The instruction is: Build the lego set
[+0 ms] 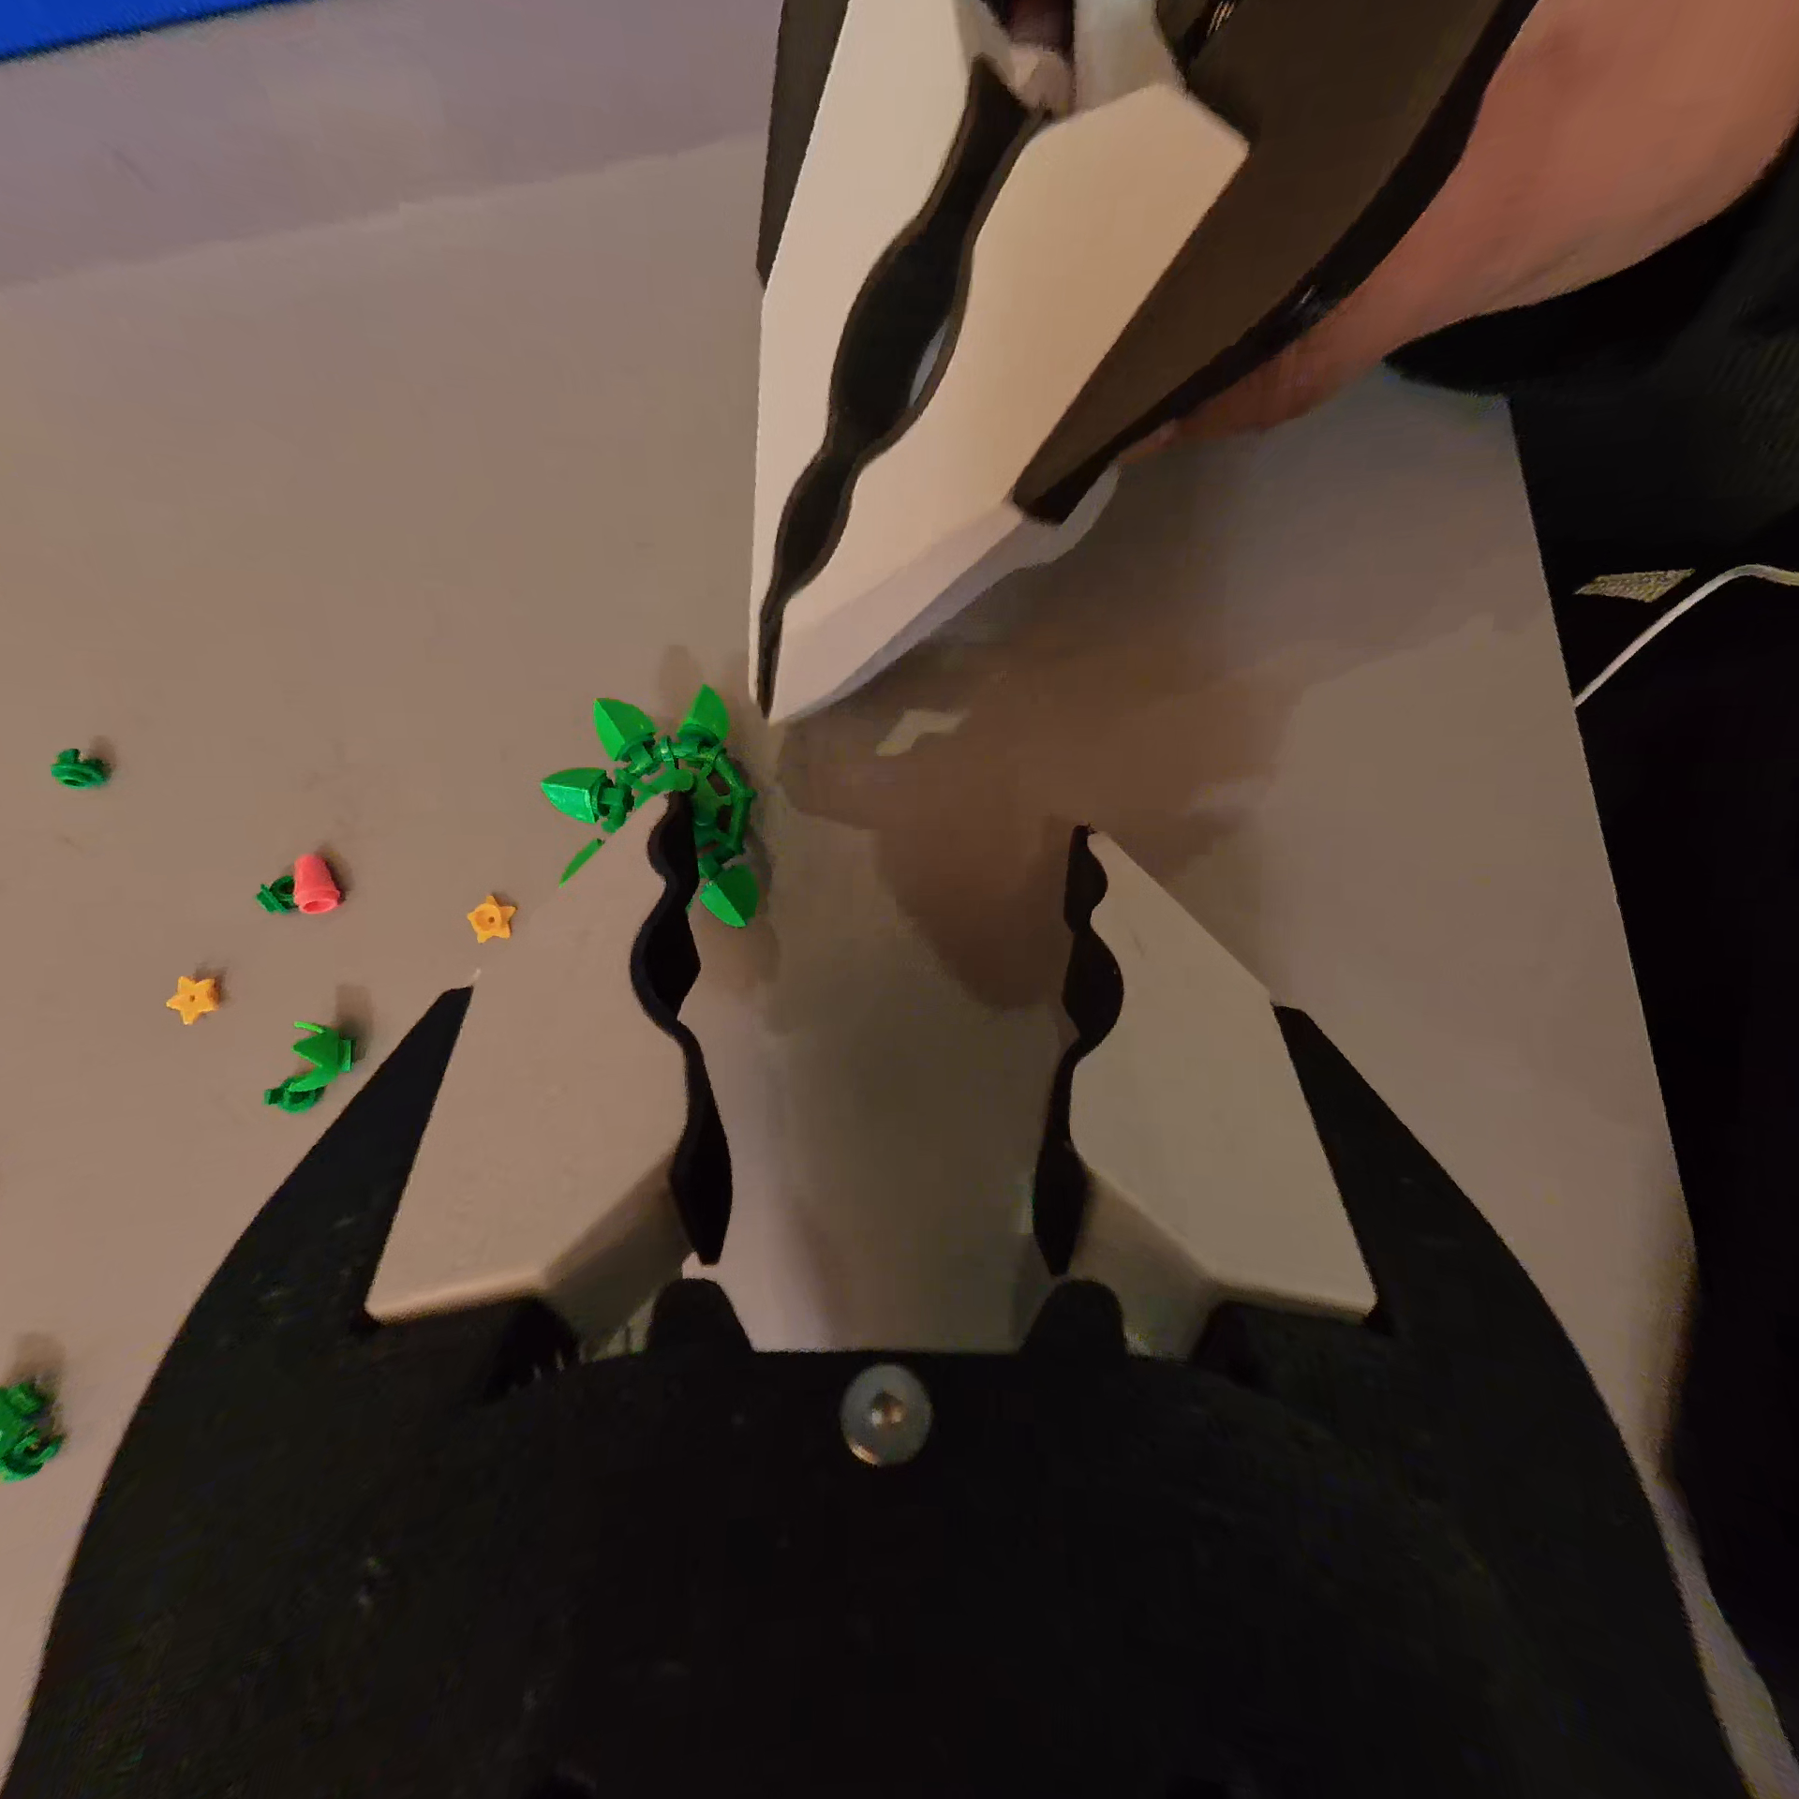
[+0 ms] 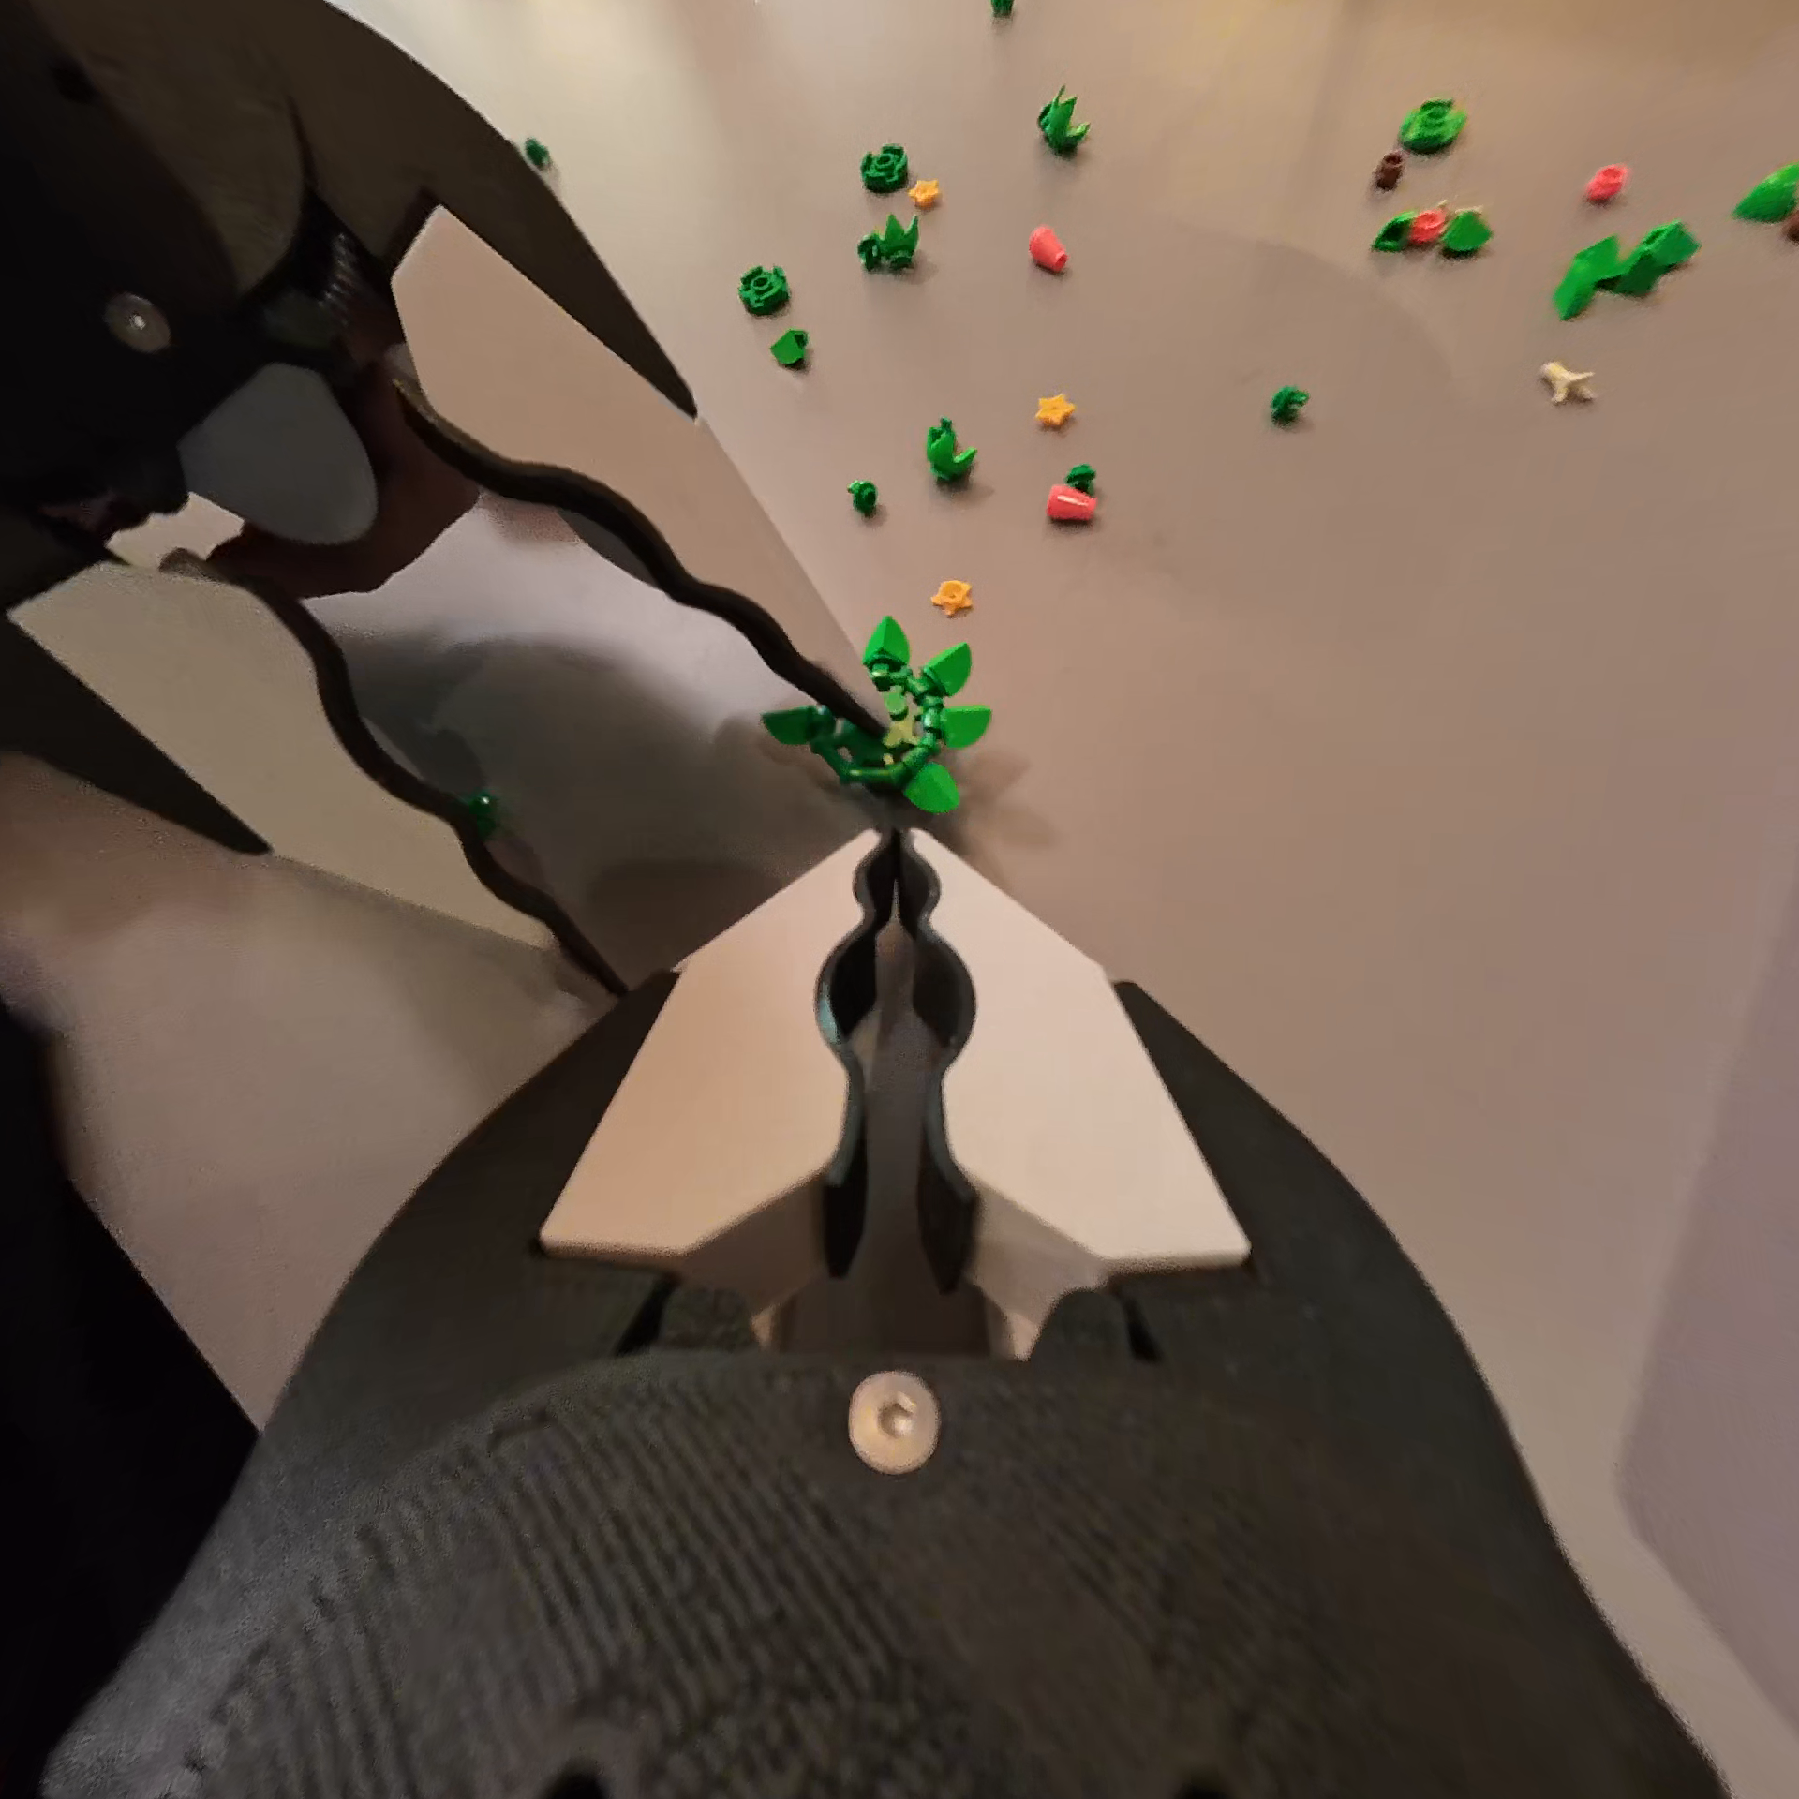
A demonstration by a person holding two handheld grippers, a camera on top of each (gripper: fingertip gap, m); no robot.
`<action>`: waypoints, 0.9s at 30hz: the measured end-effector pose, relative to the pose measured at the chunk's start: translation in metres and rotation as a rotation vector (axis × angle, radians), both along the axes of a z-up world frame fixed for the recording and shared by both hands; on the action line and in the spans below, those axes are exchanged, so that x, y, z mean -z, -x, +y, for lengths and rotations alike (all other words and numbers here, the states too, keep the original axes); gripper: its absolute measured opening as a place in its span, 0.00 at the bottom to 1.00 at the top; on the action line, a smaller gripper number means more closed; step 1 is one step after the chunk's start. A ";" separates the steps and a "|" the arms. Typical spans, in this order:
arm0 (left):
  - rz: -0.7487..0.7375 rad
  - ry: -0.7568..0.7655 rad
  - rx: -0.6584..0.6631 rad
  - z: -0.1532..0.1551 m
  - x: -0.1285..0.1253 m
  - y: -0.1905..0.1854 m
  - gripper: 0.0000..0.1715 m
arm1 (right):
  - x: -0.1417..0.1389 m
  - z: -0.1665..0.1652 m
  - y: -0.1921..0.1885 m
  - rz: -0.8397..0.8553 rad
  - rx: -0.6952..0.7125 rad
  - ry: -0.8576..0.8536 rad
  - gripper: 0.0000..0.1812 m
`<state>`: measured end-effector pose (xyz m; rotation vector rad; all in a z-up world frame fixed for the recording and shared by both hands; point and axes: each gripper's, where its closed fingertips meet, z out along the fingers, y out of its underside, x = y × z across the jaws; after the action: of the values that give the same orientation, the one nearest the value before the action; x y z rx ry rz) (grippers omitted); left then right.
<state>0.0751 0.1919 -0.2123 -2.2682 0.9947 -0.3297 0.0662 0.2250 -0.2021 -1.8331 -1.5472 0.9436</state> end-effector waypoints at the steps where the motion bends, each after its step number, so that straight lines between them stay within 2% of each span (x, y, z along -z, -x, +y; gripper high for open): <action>1: -0.001 -0.001 0.000 0.000 0.000 0.000 0.43 | -0.002 0.001 -0.004 0.003 -0.004 -0.010 0.00; 3: 0.011 -0.009 0.003 0.000 0.000 -0.001 0.44 | -0.016 0.003 -0.012 0.070 -0.028 -0.021 0.00; 7: -0.002 0.003 0.006 -0.001 -0.001 -0.003 0.46 | -0.050 0.026 -0.038 0.204 0.025 -0.027 0.00; 10: -0.047 0.018 -0.002 -0.001 -0.003 -0.004 0.47 | -0.063 0.030 -0.067 0.202 0.017 -0.006 0.05; 12: -0.062 0.017 -0.005 -0.001 -0.003 -0.003 0.47 | -0.049 0.023 -0.092 0.079 -0.004 -0.027 0.11; 14: -0.062 0.007 -0.010 -0.001 -0.003 -0.003 0.47 | -0.026 0.022 -0.121 -0.084 0.038 -0.087 0.12; 15: -0.060 0.002 -0.014 -0.001 -0.003 -0.003 0.47 | -0.019 0.015 -0.131 -0.108 0.052 -0.084 0.14; 18: -0.042 -0.015 -0.022 0.000 -0.002 -0.003 0.47 | -0.011 -0.014 -0.138 -0.055 0.086 -0.021 0.19; 20: -0.032 -0.019 -0.027 0.000 -0.001 -0.003 0.48 | -0.003 -0.023 -0.139 -0.066 0.090 -0.049 0.17; 23: -0.036 -0.025 -0.037 0.000 -0.001 -0.004 0.48 | 0.008 -0.021 -0.140 -0.102 0.124 -0.086 0.16; 27: -0.036 -0.031 -0.041 0.000 -0.001 -0.004 0.48 | 0.015 -0.023 -0.137 -0.073 0.147 0.001 0.19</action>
<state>0.0794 0.1919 -0.2115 -2.2439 0.9276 -0.3341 0.2032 0.2020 -0.2170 -1.9718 -1.4316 0.8175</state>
